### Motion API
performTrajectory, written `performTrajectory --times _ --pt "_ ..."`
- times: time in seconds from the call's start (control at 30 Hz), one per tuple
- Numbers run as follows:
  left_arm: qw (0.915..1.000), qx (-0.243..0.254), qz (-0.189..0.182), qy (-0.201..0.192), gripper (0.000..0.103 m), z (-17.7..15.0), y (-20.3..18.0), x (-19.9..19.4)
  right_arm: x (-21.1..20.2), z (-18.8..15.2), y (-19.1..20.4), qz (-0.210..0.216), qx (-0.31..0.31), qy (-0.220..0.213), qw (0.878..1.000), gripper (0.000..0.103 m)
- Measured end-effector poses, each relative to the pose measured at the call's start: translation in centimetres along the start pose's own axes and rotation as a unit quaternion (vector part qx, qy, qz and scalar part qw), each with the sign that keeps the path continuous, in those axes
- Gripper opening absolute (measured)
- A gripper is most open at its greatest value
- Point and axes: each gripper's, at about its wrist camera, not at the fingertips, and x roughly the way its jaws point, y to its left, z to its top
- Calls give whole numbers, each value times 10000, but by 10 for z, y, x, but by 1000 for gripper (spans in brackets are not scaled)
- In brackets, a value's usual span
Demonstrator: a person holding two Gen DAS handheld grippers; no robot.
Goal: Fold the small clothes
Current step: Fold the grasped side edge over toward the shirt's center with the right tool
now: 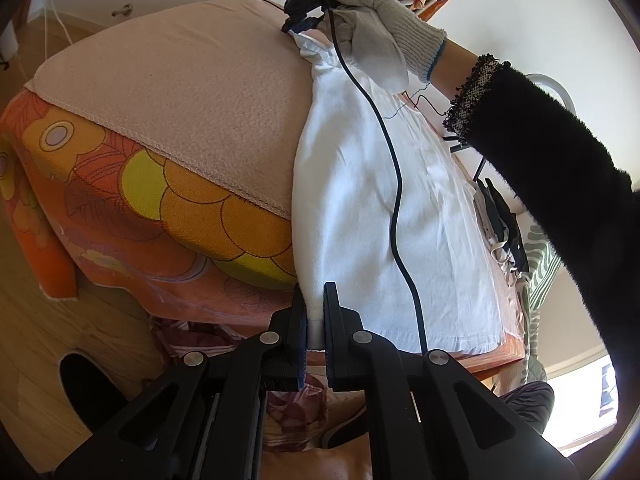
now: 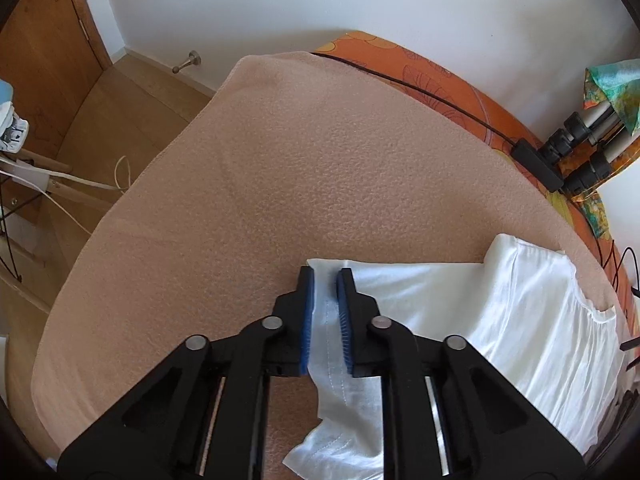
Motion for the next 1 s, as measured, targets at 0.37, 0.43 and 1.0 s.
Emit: performTrajectory --times 0.37,0.43,1.0 --pt "9981 579 -97 -211 5 2 -25 -7 -43 0 -59 349 600 -500 9963 5" --pt "9973 688 -113 -240 5 3 -31 -8 -54 -1 -73 409 697 -611 9949 5" --pt "9792 1877 -698 337 5 -5 -113 28 -102 -74 -213 -148 1127 -767 9906 5"
